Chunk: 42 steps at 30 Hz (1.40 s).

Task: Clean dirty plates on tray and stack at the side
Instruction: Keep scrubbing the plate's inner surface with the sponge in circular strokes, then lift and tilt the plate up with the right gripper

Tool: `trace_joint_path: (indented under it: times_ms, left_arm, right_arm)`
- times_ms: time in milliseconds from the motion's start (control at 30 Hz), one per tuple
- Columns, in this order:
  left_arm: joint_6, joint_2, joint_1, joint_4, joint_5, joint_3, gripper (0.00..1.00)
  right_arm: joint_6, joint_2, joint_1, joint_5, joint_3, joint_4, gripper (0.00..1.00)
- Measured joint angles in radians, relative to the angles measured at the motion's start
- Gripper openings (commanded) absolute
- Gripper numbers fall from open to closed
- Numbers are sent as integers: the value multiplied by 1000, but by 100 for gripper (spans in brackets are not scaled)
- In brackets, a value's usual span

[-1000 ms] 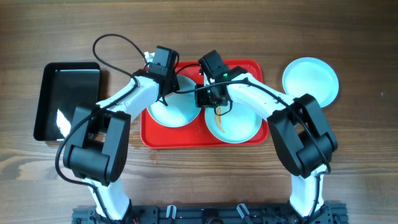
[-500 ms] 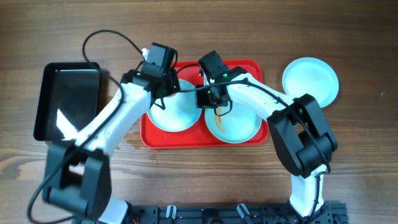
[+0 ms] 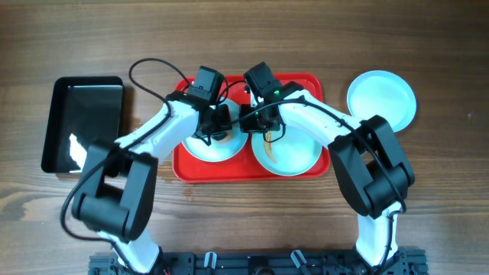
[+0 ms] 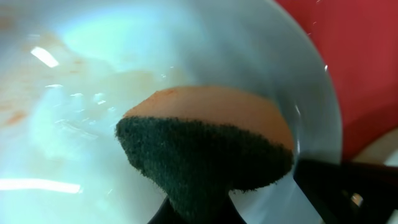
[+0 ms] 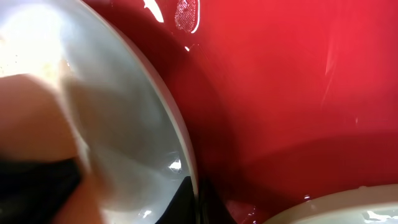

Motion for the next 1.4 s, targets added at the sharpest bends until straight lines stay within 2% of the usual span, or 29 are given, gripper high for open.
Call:
trace_joint_path:
  times_ms: [300,667,1033,1167,1400]
  left_arm:
    - [0,23,6,8,-15,3,4]
    - [43,23,156,-93,-99,18,4]
    - [84,8,192,-153,-101,20,4]
    - [92,-73,198,-168,-105,20,4]
    - [109,-320,208,-165,-66,21,4]
  right_arm:
    - [0,0,0,0,0,-2,4]
    - [0,0,0,0,0,-3,4]
    - [-1,0,2,0,0,-3,4]
    - [-4,0,6,0,0,-3,4]
    - [-37,0,6,1,0,12,4]
